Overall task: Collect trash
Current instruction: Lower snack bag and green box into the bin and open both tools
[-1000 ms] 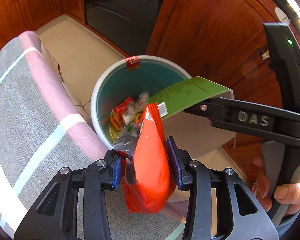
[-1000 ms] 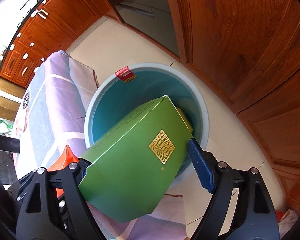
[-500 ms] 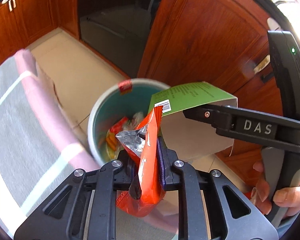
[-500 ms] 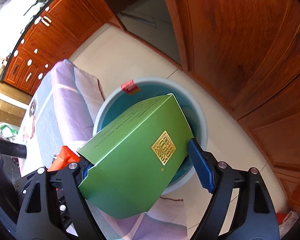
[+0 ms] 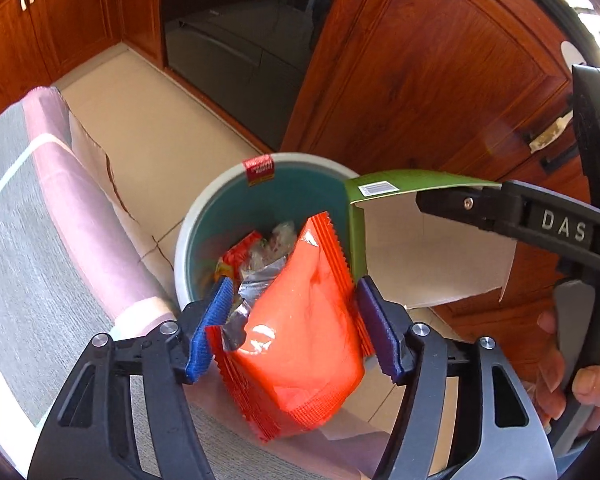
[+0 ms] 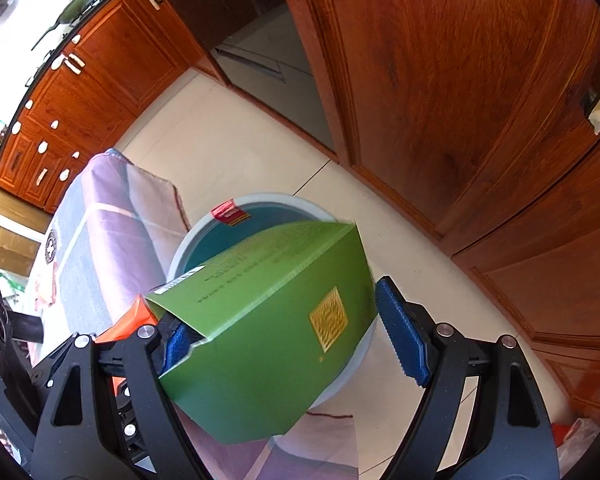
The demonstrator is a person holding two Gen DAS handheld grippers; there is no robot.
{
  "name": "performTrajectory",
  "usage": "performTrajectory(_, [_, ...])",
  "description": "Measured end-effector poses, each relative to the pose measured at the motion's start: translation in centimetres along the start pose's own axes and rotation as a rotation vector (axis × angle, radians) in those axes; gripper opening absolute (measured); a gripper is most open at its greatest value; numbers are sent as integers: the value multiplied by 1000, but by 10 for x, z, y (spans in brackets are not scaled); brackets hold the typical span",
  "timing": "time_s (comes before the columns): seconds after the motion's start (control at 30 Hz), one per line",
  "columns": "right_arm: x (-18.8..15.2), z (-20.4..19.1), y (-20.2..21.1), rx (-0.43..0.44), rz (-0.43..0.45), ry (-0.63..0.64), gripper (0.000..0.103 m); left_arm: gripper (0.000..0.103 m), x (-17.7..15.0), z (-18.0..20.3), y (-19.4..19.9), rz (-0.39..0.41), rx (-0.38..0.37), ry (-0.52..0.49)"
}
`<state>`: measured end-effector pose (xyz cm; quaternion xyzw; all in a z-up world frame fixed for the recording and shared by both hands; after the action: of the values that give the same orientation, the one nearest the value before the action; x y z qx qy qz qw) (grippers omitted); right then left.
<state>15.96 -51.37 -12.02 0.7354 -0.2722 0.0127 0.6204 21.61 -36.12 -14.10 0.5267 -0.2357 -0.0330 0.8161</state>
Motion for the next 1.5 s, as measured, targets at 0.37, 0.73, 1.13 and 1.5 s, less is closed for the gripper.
performTrajectory(0.37, [4,9,4,-18,51,-18,70,73,1,13,-13,-21,2,-23])
performTrajectory(0.73, [13,13,11,-53,96,-15,12,81,4,15,-15,-22,-21,-22])
performTrajectory(1.13, [21,17,6,-144,108,6,10,84,1,29,-2,5,-49,-67])
performTrajectory(1.5, [22,15,5,-189,133,-9,10,94,3,33,3,-9,-88,-63])
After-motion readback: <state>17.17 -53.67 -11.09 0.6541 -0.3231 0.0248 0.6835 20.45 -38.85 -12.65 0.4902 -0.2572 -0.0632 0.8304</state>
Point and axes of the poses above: each gripper's, at about its wrist camera, not at the fingertips, and y roughly against the way its jaws point, z to its right, x to its top, the point moved 5 cm from there along -y, roughly the way its jaws point, and after that the axes turned 11 degrees about y, right-handed, at the moved point
